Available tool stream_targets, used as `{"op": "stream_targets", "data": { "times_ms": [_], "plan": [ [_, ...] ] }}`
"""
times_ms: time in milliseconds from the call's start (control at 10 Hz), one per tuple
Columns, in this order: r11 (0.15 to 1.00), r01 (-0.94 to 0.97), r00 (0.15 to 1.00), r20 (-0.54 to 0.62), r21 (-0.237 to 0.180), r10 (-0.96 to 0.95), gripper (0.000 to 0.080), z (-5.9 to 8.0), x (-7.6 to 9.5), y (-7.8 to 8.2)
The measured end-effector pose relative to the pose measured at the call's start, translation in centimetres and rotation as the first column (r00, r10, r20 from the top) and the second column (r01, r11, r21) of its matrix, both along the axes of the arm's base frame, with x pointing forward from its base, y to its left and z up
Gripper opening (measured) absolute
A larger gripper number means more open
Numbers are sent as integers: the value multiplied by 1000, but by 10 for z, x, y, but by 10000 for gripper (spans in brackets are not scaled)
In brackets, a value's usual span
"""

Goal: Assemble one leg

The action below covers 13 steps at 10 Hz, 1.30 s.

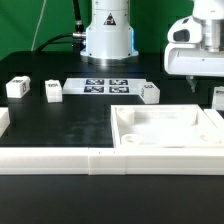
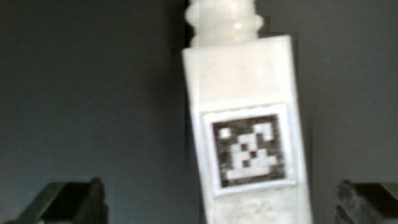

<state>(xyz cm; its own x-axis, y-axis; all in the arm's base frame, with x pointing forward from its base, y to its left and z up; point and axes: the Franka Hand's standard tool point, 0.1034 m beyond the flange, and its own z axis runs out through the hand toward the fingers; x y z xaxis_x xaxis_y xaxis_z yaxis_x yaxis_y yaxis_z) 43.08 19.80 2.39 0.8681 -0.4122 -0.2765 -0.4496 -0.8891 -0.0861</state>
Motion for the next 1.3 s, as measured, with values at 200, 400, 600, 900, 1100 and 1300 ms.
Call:
{"op": "stream_targets", "data": {
  "times_ms": [200, 400, 600, 900, 1100, 1300],
  "plan": [
    [999, -24, 992, -122, 39, 29, 649, -2, 0, -8],
    [996, -16, 967, -252, 85, 37, 649, -3, 1, -13],
    [990, 10, 923, -382, 141, 45, 649, -4, -2, -4],
    [981, 15, 883, -462, 191, 76, 649, -9, -8, 1],
    [982, 13, 882, -465, 189, 78, 649, -12, -12, 3],
    [983, 13, 877, -475, 182, 76, 649, -13, -16, 7]
  ]
}}
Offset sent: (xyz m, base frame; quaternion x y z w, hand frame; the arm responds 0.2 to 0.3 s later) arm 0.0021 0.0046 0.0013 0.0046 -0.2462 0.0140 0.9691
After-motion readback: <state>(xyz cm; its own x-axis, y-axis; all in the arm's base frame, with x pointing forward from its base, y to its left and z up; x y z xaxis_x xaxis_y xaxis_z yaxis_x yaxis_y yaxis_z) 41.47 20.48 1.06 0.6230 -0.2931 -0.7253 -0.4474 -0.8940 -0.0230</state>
